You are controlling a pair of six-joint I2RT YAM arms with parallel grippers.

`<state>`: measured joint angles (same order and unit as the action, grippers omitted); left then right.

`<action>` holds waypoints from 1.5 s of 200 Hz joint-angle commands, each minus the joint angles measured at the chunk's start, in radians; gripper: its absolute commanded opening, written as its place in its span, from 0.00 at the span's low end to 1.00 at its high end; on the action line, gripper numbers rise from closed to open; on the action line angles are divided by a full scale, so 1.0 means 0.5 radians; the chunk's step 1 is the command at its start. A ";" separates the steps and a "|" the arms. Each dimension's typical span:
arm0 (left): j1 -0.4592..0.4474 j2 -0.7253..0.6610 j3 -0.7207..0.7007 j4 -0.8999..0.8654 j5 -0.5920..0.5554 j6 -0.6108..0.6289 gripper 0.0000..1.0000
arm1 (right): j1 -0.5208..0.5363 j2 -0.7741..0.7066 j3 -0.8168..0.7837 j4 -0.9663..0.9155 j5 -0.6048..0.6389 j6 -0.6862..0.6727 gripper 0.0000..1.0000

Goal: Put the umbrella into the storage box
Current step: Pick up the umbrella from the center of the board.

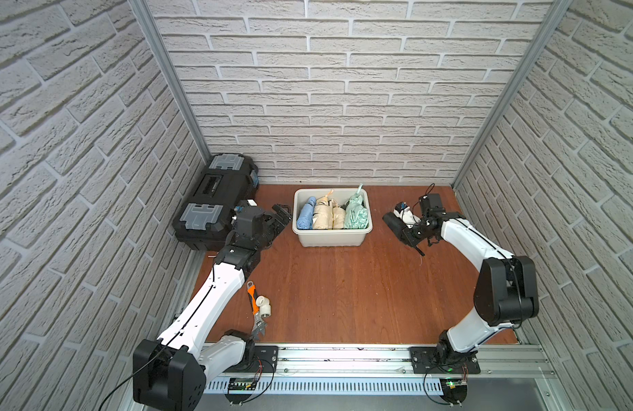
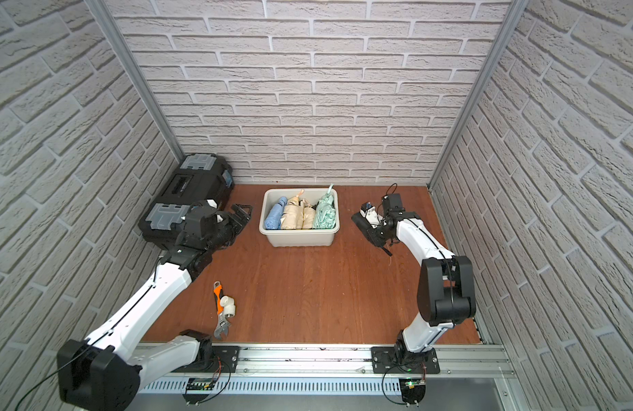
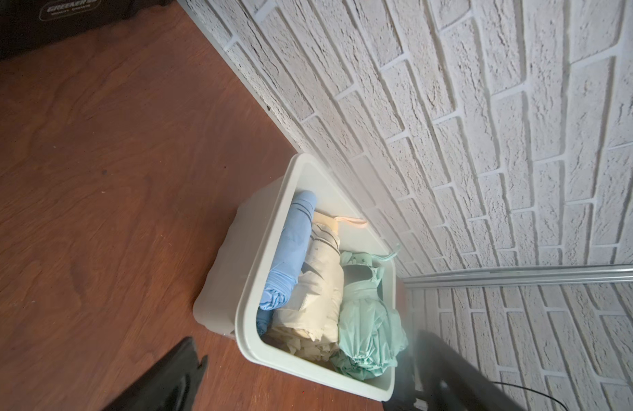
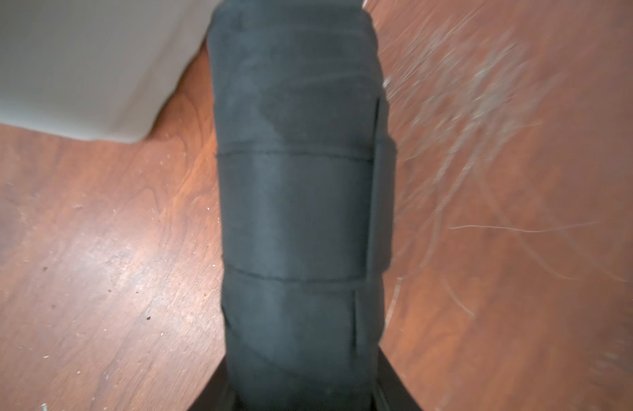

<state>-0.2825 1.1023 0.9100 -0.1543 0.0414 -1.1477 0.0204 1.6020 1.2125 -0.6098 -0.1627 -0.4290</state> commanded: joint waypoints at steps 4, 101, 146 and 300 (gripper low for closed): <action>-0.059 0.024 0.140 -0.022 0.042 0.072 0.98 | 0.009 -0.233 0.030 0.059 -0.093 0.051 0.29; -0.320 0.304 0.743 -0.464 0.382 0.256 0.98 | 0.342 -0.726 0.124 -0.051 -0.405 -0.443 0.28; -0.397 0.419 0.947 -0.644 0.614 0.344 0.98 | 0.596 -0.728 0.195 -0.034 -0.403 -0.673 0.25; -0.443 0.467 0.802 -0.618 1.327 0.230 0.91 | 1.069 -0.405 0.437 0.195 -0.477 -1.196 0.20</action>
<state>-0.4999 1.3453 1.3468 -0.4896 0.6521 -1.0309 0.5423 1.3968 1.3842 -0.6235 -0.3649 -1.0016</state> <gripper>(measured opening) 0.938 0.400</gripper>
